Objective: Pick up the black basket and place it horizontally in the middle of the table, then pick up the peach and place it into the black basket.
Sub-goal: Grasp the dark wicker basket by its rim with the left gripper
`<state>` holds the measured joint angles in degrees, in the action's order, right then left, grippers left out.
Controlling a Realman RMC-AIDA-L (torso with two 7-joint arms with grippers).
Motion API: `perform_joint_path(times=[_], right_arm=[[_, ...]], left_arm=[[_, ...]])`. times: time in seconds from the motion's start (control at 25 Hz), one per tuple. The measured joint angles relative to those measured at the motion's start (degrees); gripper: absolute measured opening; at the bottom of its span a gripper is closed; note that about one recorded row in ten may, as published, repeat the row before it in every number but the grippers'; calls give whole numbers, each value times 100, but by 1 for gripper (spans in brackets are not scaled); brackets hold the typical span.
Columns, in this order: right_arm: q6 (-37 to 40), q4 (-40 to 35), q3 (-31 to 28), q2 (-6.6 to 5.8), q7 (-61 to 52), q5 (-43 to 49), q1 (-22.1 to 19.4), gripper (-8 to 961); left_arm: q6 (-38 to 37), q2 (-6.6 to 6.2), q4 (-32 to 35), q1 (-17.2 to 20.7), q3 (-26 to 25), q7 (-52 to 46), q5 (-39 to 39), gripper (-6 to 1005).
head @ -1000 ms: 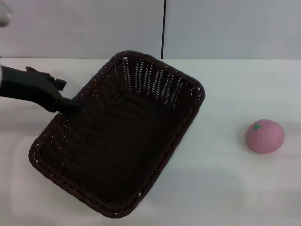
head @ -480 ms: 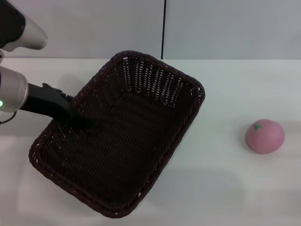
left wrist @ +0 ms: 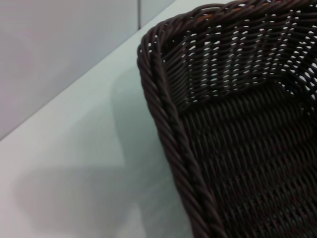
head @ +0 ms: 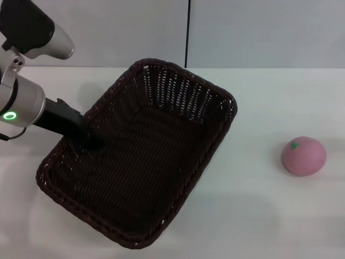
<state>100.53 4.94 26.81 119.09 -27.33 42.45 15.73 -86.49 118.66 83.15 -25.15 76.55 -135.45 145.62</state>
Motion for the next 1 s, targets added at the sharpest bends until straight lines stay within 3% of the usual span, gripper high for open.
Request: perform_joint_path(times=[0.6, 0.68, 0.96, 1.0], right_arm=[[-13, -21, -52, -5, 0, 0, -5, 709], [3, -21, -59, -6, 0, 0, -20, 709], [8, -90, -62, -9, -102, 8, -84, 708], [-5, -142, -62, -9, -191, 17, -116, 708]], left_arm=[[-149, -8, 305, -248, 237, 224, 22, 274], [-276, -11, 460, -415, 233, 675, 131, 230], [-440, 15, 642, -929, 484, 2161, 337, 216], [-398, 33, 646, -1052, 629, 2713, 336, 213]])
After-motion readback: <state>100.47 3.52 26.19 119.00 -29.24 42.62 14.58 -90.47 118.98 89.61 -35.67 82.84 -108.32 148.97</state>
